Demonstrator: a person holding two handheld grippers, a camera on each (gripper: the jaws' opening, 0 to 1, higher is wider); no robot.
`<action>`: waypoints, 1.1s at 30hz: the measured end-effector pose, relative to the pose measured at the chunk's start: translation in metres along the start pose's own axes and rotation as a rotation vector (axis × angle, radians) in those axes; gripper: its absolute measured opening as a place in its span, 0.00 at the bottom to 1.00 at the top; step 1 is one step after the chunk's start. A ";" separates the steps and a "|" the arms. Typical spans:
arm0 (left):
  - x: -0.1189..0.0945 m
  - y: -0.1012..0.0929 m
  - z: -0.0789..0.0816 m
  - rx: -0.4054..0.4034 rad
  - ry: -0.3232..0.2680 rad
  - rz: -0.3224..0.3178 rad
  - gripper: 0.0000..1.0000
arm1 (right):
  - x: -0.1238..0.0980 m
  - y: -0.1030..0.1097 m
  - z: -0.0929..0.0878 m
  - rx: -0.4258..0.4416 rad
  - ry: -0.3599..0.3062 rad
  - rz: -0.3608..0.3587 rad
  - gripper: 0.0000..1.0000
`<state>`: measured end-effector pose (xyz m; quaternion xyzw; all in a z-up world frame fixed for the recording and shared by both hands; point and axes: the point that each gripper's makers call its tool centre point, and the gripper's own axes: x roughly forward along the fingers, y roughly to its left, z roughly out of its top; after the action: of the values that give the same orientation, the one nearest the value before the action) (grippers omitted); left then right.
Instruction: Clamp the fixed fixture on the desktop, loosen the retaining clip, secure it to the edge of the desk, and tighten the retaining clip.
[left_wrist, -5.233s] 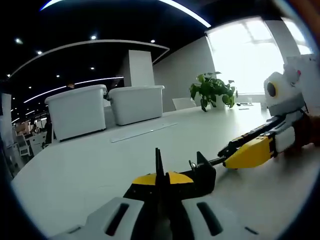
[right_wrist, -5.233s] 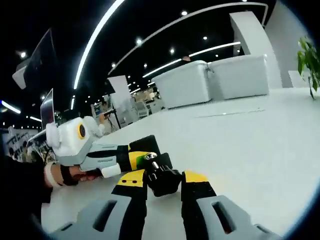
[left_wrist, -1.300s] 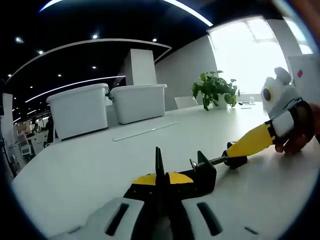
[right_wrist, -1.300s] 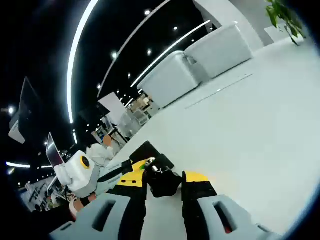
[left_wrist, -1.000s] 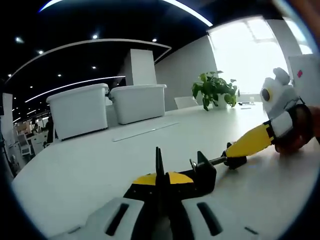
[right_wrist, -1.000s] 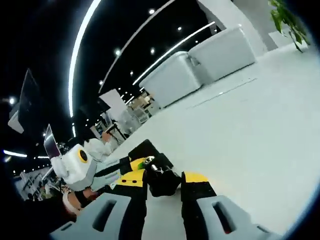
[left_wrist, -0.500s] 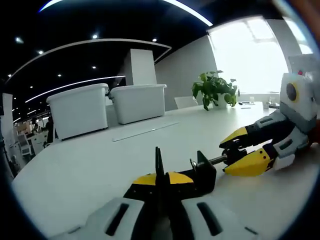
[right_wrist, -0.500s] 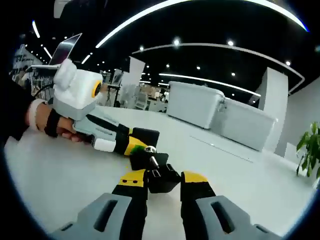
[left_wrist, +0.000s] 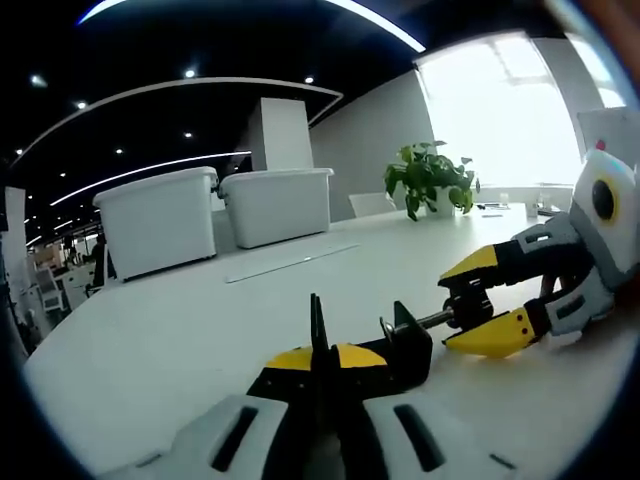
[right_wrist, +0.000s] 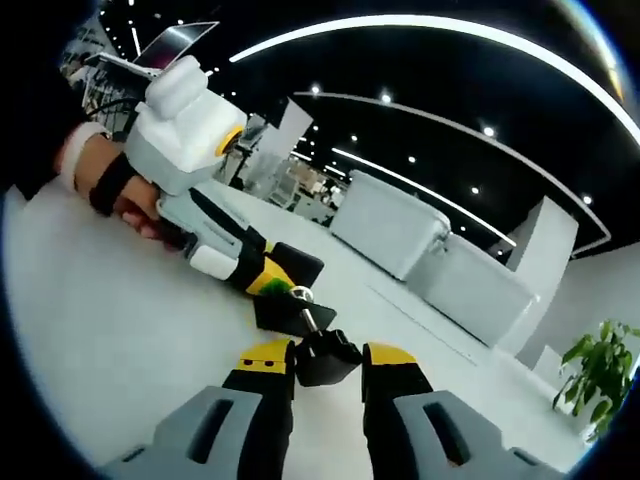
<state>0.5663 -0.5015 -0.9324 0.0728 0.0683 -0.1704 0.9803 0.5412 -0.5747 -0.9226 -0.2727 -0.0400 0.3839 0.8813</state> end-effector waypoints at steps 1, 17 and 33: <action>-0.001 0.000 0.000 0.001 0.000 0.001 0.05 | 0.000 0.002 0.002 0.043 -0.010 0.033 0.27; -0.001 -0.001 0.000 0.000 -0.001 -0.005 0.05 | 0.014 -0.010 -0.016 0.913 0.089 0.135 0.34; 0.000 -0.002 0.001 0.001 -0.003 -0.008 0.05 | -0.010 0.016 0.001 0.954 0.078 0.125 0.24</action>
<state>0.5659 -0.5036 -0.9322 0.0728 0.0671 -0.1742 0.9797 0.5231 -0.5726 -0.9286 0.1461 0.1902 0.4010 0.8841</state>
